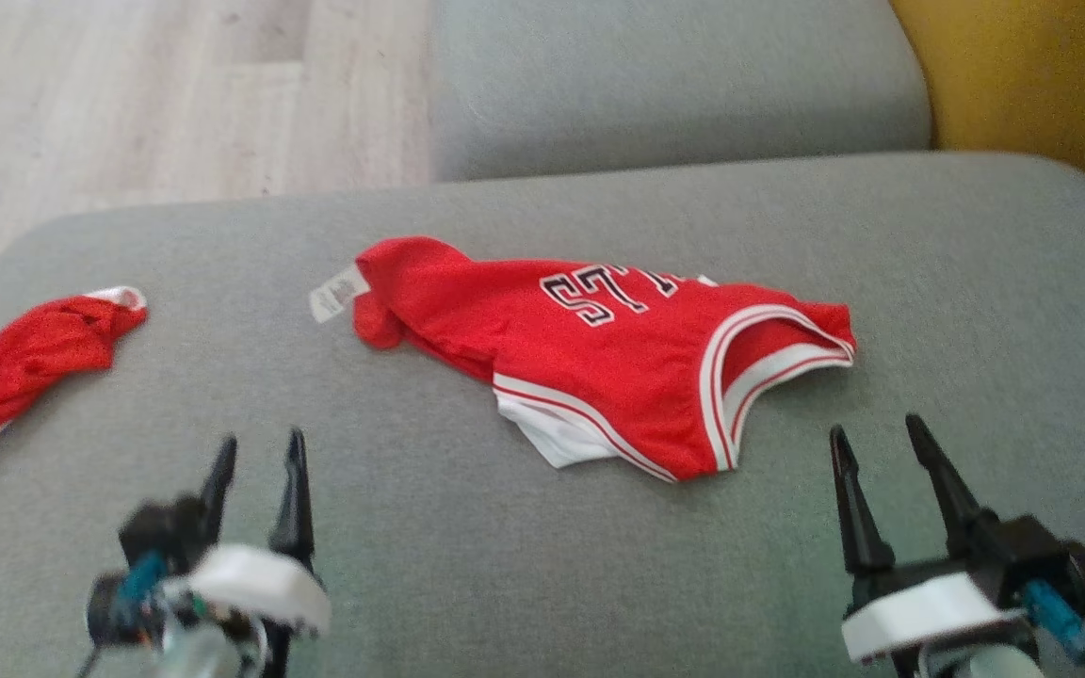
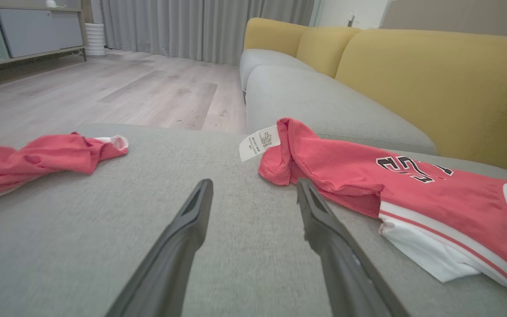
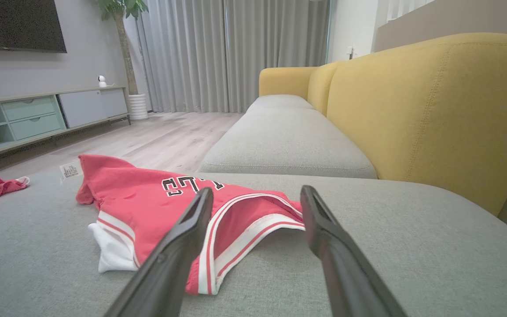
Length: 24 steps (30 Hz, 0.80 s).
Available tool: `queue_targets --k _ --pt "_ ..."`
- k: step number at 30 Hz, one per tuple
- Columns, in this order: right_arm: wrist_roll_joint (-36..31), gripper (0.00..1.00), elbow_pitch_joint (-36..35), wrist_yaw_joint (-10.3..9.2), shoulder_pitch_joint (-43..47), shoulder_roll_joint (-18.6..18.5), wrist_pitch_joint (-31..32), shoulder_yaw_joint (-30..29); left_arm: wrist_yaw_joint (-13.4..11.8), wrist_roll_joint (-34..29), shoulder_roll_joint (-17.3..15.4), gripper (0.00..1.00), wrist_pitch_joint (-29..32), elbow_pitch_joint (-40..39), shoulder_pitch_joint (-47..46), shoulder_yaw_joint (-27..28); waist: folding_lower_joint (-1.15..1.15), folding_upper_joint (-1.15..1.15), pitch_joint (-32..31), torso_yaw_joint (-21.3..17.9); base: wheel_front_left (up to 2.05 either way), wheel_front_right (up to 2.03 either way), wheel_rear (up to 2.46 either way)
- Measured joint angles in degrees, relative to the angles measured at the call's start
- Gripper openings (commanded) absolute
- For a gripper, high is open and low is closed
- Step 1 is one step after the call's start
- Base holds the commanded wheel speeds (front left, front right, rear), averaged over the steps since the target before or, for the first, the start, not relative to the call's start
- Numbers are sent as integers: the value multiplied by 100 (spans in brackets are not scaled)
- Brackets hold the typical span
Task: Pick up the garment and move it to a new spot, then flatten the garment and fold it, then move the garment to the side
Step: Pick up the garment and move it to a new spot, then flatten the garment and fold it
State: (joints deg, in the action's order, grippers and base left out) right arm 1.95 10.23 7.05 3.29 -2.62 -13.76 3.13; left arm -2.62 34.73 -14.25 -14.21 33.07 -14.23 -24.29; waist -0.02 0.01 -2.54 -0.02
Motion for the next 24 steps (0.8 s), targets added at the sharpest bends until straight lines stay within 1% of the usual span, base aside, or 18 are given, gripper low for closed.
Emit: queue_targets --k 3,7,9,11,15,18,24 --pt "16 100 -3 0 232 1 0 -13 -158 4 11 100 -1 -549 656 23 0 0 -152 140 0 0 0" --pt "94 100 -2 0 518 5 0 -19 -448 0 9 100 -1 -1232 1493 47 0 0 -284 277 0 0 0" --pt "131 100 -5 0 628 7 0 -19 -582 0 9 100 -2 -1532 1803 65 0 0 -317 319 0 0 0" --pt "179 100 -7 1 697 8 0 -21 -664 -2 -5 100 -2 -1739 2012 73 1 0 -334 343 0 0 0" --pt "268 100 -1 0 695 9 0 -22 -803 -3 -64 100 4 -1957 2190 104 1 0 -352 352 0 0 0" --pt "311 100 34 0 695 9 -2 -20 -814 -12 -144 100 98 -2047 2191 113 1 0 -356 340 0 0 0" --pt "354 100 171 0 693 9 -3 -12 -906 -53 -157 100 165 -2129 2214 81 2 0 -355 301 0 0 0"
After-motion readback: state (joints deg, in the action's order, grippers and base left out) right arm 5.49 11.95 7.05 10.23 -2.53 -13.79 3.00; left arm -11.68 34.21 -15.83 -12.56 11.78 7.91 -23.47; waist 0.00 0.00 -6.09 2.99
